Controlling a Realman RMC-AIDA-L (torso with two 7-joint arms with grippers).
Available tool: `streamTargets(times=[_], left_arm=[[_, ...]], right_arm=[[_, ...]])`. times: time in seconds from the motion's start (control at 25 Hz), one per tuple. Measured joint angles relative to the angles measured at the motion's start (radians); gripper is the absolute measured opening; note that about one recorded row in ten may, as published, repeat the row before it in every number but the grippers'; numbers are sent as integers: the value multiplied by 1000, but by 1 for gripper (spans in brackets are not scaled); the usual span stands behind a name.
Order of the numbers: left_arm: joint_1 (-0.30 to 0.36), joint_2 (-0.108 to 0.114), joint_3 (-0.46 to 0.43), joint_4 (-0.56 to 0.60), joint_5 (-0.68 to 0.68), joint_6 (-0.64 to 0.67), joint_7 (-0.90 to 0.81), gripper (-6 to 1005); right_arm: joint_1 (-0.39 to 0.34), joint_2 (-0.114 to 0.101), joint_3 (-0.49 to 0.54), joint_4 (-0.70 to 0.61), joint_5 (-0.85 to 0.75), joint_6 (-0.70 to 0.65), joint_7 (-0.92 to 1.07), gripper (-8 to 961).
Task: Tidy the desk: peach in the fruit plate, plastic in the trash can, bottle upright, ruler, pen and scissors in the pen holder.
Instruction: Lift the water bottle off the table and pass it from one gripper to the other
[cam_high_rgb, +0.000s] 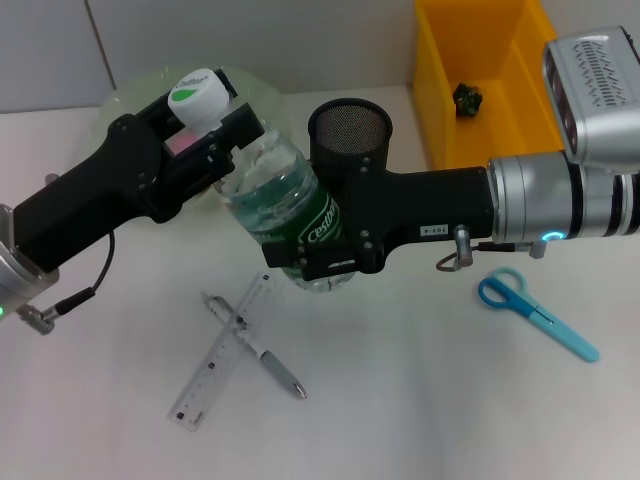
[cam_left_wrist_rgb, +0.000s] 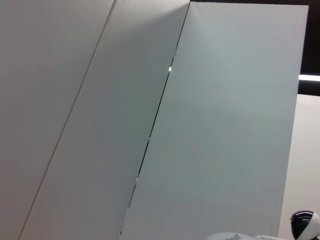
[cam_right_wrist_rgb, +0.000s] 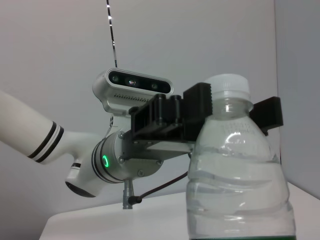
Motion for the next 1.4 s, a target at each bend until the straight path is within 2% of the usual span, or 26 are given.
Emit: streamTargets(times=[0.48, 1.4], left_arm=[[-1, 0, 6, 0, 0, 9, 0, 492], [3, 2, 6, 0, -8, 11, 8, 439]], right_arm=[[-4, 0, -1, -2, 0, -3, 1, 801], [1, -2, -1, -9, 0, -15, 39, 806]])
